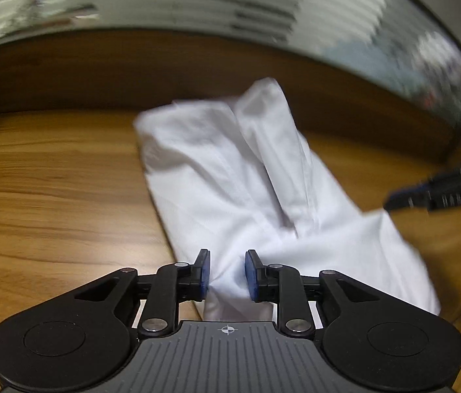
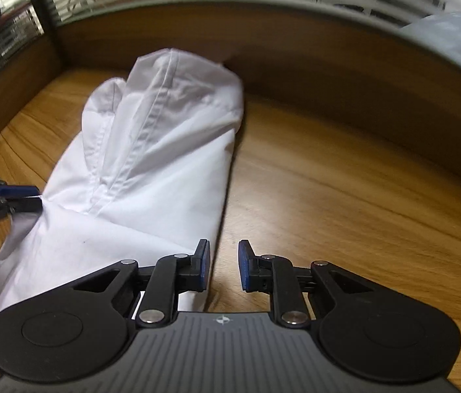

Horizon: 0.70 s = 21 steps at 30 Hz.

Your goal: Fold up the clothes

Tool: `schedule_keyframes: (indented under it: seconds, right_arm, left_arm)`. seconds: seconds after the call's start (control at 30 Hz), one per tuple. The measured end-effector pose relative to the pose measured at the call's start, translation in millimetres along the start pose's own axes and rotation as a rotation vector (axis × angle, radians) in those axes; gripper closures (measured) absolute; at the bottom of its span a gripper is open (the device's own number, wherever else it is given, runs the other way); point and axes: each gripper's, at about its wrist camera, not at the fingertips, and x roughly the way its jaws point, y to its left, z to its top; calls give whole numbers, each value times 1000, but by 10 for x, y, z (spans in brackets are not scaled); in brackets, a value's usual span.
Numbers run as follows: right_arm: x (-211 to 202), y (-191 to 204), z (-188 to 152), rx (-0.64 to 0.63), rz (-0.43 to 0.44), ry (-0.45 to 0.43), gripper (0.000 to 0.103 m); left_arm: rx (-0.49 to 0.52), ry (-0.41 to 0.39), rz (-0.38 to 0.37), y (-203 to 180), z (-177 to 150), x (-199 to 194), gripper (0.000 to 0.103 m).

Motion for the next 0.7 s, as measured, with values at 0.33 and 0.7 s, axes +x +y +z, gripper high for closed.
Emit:
schedule_keyframes:
  seconds: [0.33, 0.7]
  right_arm:
    - [-456, 353, -608, -126, 101, 30, 44]
    - [-291, 794, -1178, -349, 100, 90, 49]
  left_arm:
    - [43, 43, -61, -8, -414, -663, 55]
    - [191, 244, -154, -423, -1029, -443, 61]
